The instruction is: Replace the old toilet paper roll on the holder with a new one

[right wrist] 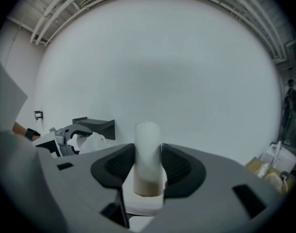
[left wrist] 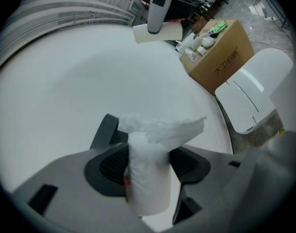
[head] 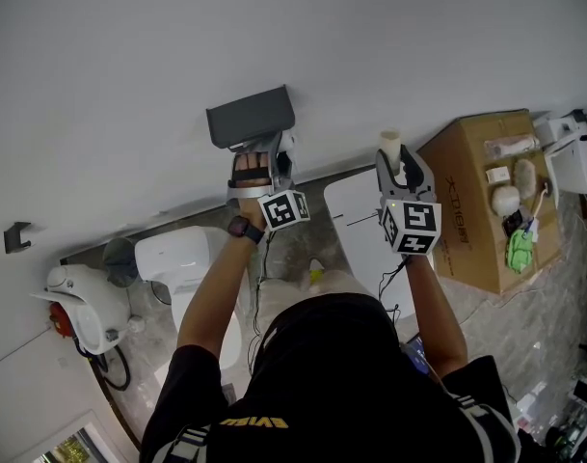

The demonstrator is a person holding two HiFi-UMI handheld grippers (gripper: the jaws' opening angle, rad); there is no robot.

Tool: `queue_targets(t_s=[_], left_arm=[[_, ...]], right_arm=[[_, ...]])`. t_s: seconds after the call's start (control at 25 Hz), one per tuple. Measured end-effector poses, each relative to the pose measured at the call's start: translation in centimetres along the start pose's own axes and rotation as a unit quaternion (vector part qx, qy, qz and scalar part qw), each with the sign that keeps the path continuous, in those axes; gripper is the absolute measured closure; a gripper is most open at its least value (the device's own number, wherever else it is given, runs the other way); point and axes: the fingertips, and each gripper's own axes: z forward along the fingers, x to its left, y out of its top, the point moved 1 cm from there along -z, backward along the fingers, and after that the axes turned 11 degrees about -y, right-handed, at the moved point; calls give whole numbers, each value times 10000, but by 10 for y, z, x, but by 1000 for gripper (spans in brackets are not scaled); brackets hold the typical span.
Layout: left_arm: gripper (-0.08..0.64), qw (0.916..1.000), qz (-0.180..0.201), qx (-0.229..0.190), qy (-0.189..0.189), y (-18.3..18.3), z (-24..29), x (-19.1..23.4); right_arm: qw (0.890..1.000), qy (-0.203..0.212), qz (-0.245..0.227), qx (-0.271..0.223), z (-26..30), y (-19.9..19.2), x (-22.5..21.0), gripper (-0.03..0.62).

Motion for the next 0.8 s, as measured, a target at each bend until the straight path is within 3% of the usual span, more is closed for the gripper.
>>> queue_targets(t_s=[0.52, 0.8], left_arm=[[284, 9996, -91, 247, 90, -30, -16, 3], [273, 9976, -685, -22, -29, -21, -19, -9]], right_arm=[[9995, 290, -79, -77, 4, 8, 33, 415], [9989, 422, -144, -113, 2, 11, 49, 416]])
